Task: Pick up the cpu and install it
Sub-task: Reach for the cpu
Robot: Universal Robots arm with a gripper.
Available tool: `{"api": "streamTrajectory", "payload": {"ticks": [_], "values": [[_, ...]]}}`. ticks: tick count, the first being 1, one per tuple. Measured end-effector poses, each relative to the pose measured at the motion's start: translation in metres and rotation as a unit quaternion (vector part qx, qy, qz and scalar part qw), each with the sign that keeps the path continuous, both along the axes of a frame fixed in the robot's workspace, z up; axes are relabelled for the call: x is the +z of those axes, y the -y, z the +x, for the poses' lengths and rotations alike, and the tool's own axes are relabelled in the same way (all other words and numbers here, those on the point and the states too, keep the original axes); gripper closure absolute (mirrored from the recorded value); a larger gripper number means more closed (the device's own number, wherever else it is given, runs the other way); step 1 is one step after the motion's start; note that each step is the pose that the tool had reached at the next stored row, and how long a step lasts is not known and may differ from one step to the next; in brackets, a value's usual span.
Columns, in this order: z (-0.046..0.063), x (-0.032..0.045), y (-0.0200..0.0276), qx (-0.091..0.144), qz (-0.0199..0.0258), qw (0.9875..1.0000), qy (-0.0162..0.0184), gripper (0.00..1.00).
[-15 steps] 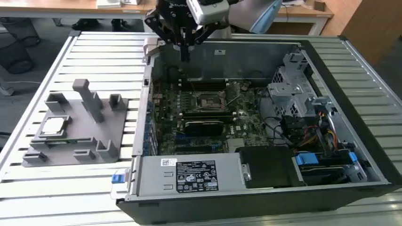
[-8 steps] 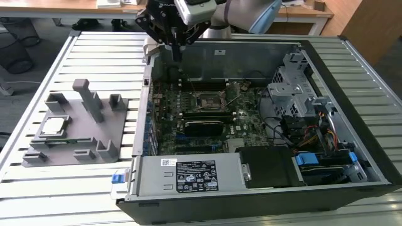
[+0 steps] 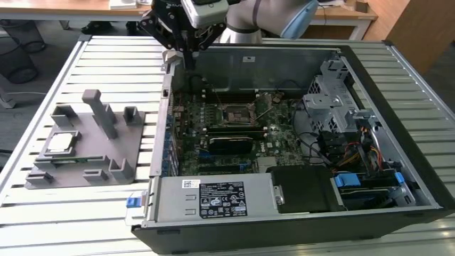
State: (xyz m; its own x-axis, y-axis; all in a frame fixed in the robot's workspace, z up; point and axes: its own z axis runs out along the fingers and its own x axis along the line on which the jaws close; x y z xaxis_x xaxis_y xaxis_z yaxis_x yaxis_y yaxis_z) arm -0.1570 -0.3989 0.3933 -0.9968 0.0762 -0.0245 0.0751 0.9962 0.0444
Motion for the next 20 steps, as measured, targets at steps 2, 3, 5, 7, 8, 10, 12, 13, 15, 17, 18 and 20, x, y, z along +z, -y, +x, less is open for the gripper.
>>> {"api": "streamTrajectory", "payload": {"ticks": [2, 3, 5, 7, 8, 10, 12, 13, 15, 17, 18, 20], "values": [[-0.003, 0.0, 0.0, 0.0, 0.0, 1.0, 0.0, 0.89], [-0.004, 0.0, 0.0, 0.0, 0.0, 1.0, 0.0, 0.89], [-0.007, 0.0, 0.0, 0.0, 0.0, 1.0, 0.0, 0.89], [-0.01, 0.0, 0.0, 0.0, 0.0, 1.0, 0.0, 0.89], [-0.011, 0.0, 0.0, 0.0, 0.0, 1.0, 0.0, 0.89], [-0.013, -0.0001, 0.0, 0.0, 0.0, 1.0, 0.0, 0.89], [-0.015, 0.0, 0.0, 0.0, 0.0, 1.0, 0.0, 0.89], [-0.016, -0.0001, 0.0, 0.0, 0.0, 1.0, 0.0, 0.89], [-0.017, -0.0001, 0.0, 0.0, 0.0, 1.0, 0.0, 0.89], [-0.019, -0.0001, 0.0, 0.0, 0.0, 1.0, 0.0, 0.89], [-0.02, 0.0, 0.0, 0.0, 0.0, 1.0, 0.0, 0.89], [-0.021, -0.0001, 0.0, 0.0, 0.0, 1.0, 0.0, 0.89]]}}
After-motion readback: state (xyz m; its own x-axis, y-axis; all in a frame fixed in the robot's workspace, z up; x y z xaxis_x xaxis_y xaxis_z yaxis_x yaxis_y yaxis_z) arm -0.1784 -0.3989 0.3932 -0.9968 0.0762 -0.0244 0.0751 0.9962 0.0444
